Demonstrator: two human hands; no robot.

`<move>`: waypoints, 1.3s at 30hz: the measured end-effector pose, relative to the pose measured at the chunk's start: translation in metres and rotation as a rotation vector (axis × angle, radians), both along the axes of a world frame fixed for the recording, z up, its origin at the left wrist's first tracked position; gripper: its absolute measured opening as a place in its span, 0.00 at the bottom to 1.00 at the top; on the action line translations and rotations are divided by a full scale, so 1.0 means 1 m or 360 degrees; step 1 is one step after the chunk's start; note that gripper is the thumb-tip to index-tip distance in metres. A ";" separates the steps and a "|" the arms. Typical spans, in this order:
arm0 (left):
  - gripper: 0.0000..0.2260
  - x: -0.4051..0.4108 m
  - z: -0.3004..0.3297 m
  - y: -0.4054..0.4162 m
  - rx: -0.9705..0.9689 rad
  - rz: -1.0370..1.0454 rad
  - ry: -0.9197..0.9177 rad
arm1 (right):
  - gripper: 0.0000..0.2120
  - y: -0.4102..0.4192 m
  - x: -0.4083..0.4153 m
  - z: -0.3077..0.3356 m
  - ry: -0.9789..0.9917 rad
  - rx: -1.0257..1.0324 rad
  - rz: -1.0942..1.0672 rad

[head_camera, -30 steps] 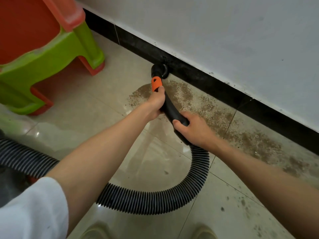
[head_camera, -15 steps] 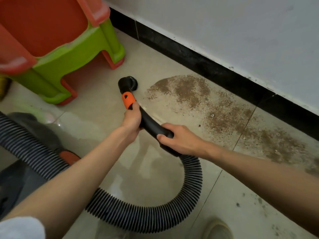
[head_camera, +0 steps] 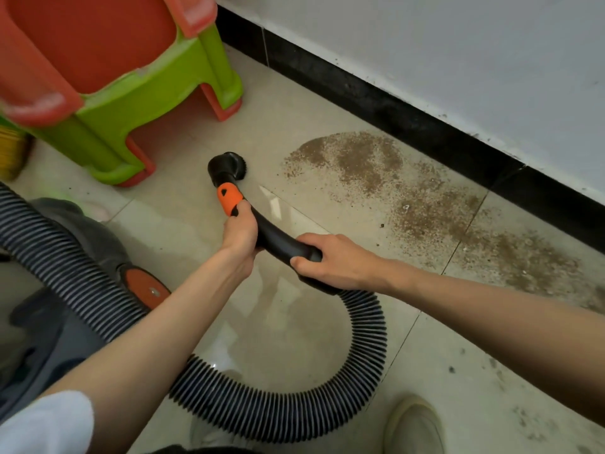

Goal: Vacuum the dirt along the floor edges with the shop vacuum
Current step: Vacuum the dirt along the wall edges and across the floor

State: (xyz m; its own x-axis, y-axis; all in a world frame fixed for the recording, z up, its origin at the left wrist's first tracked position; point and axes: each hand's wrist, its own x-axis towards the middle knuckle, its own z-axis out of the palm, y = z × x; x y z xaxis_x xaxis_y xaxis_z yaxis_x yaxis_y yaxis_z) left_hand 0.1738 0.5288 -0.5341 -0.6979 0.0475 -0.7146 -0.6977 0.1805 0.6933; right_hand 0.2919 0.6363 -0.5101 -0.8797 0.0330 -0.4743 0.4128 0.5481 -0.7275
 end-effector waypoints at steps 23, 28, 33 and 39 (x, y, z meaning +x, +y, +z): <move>0.21 0.024 -0.022 0.007 -0.0051 -0.0331 0.0029 | 0.15 -0.014 0.040 -0.011 -0.0084 0.0186 -0.0102; 0.21 0.027 -0.024 0.018 0.0046 -0.0358 -0.0002 | 0.14 -0.008 0.045 -0.009 -0.0088 0.0271 -0.0164; 0.20 0.029 -0.023 0.030 0.0059 -0.0353 0.0018 | 0.15 0.004 0.044 -0.008 -0.0101 0.0343 -0.0138; 0.14 0.013 -0.010 0.057 0.0208 -0.0406 -0.0064 | 0.13 0.019 0.028 -0.003 -0.0081 0.0426 -0.0231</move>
